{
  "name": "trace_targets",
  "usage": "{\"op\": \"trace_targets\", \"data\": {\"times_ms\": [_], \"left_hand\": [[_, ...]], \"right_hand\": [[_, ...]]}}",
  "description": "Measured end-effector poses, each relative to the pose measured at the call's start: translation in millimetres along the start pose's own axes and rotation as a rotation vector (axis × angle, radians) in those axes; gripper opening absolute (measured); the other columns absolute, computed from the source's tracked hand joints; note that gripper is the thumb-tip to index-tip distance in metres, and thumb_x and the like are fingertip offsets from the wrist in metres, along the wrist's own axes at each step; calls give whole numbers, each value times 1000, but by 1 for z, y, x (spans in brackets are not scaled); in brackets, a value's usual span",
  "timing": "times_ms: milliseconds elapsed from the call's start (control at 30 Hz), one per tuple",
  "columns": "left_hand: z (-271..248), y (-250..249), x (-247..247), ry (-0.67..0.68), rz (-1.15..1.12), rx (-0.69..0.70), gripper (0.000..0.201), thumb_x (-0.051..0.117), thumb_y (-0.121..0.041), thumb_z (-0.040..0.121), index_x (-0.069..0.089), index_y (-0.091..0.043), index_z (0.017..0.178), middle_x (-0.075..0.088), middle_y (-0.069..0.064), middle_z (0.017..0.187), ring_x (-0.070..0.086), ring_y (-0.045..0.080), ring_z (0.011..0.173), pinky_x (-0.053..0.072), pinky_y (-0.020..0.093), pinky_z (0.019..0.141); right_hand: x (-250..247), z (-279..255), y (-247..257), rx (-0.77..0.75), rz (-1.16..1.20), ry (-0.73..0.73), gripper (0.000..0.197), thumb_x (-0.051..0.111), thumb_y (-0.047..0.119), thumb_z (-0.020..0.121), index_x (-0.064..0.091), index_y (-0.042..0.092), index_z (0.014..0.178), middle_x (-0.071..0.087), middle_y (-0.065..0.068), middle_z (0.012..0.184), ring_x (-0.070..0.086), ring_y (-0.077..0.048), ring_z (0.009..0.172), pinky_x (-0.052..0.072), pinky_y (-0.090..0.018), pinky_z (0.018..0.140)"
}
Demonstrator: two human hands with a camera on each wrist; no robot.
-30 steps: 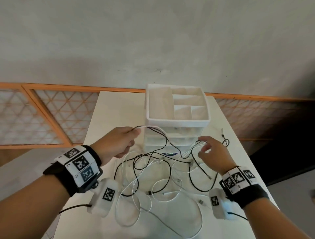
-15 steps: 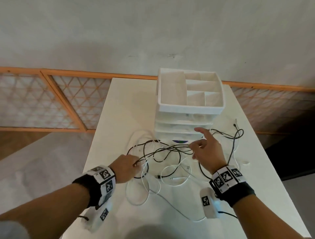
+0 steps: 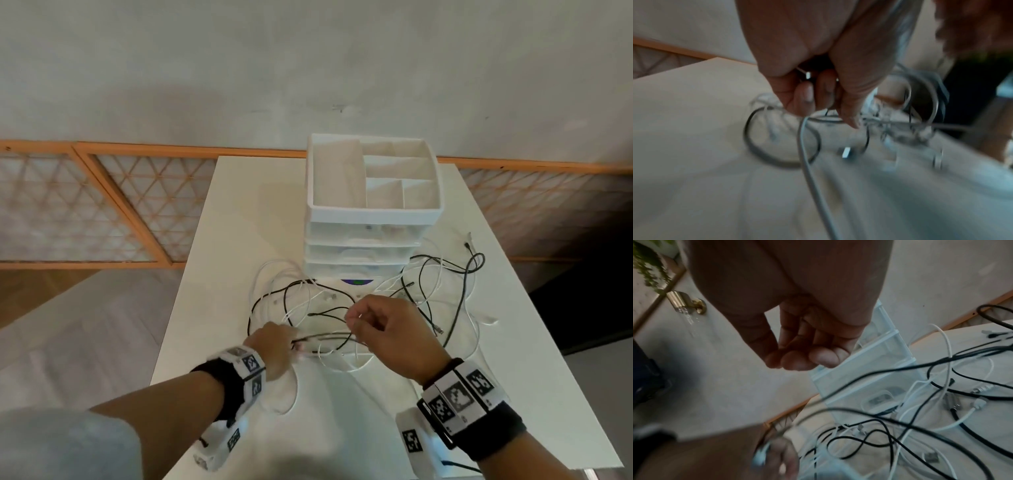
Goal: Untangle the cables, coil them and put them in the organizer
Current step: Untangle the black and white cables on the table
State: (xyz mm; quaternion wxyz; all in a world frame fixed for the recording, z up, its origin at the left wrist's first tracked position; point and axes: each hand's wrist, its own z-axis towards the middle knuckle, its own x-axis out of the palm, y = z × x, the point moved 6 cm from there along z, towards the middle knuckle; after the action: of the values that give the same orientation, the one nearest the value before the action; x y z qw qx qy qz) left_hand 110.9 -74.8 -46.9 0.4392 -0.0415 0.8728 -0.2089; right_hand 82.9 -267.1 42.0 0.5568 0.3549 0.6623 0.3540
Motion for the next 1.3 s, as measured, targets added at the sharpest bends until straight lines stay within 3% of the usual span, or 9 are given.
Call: {"op": "trace_targets", "data": {"times_ms": [233,333,433,600,700,833,1033,1133,1300], "left_hand": [[-19,-67,-106,17,-686,130,20,84,-24,77,66,-16,72,45,-4,54,34,9,45,28,20,42],[-33,-84,-133,53,-826,196,20,76,-23,85,61,-12,76,34,-5,50,26,10,44,26,19,43],[-42,-85,-159,-19,-881,256,22,67,-27,92,60,-12,77,29,-4,53,23,11,46,27,18,41],[-41,-87,-153,-111,-822,288,39,47,-41,102,61,-12,80,51,-2,68,47,14,60,40,23,55],[-42,-100,-137,-24,-947,306,38,44,-44,102,61,-16,84,70,3,84,63,19,83,48,33,73],[-43,-101,-123,142,-1145,308,43,42,-47,101,54,-16,75,52,1,54,65,26,79,46,42,84],[-32,-61,-115,69,-979,253,48,43,-57,96,42,-19,66,38,-2,59,59,16,69,43,35,75],[-31,-46,-119,69,-1210,181,44,48,-53,94,44,-17,70,35,-4,58,44,14,52,54,37,66],[-36,-36,-183,-124,-1659,232,45,44,-52,98,43,-18,68,29,-6,56,22,6,40,17,19,33]], "right_hand": [[7,10,23,-145,-267,-101,43,79,35,80,64,37,121,63,12,99,51,7,62,47,-17,70],[-7,21,32,-190,-310,-280,8,76,32,84,73,30,91,62,10,78,54,0,63,46,-23,64],[-24,28,35,-125,-262,-258,20,73,38,88,74,26,72,60,8,68,54,-3,62,42,-23,64],[-51,35,78,-181,-299,-333,36,72,28,88,62,7,60,60,-2,70,55,-7,67,38,-14,62],[-56,45,94,-121,-310,-336,37,66,20,81,49,5,52,51,-9,58,46,-22,56,41,-32,58],[-82,43,105,-47,-221,-470,45,64,18,80,30,14,50,24,-7,54,24,-18,54,23,-30,51],[-140,52,54,116,216,-747,39,62,39,62,46,4,60,39,-8,64,30,-24,61,29,-41,58],[-139,54,25,116,143,-694,45,68,34,75,53,-8,69,52,-4,51,41,-20,50,37,-35,55],[-106,39,-80,579,-245,-378,42,61,46,91,71,17,63,56,3,53,55,-23,56,51,-34,68]]}}
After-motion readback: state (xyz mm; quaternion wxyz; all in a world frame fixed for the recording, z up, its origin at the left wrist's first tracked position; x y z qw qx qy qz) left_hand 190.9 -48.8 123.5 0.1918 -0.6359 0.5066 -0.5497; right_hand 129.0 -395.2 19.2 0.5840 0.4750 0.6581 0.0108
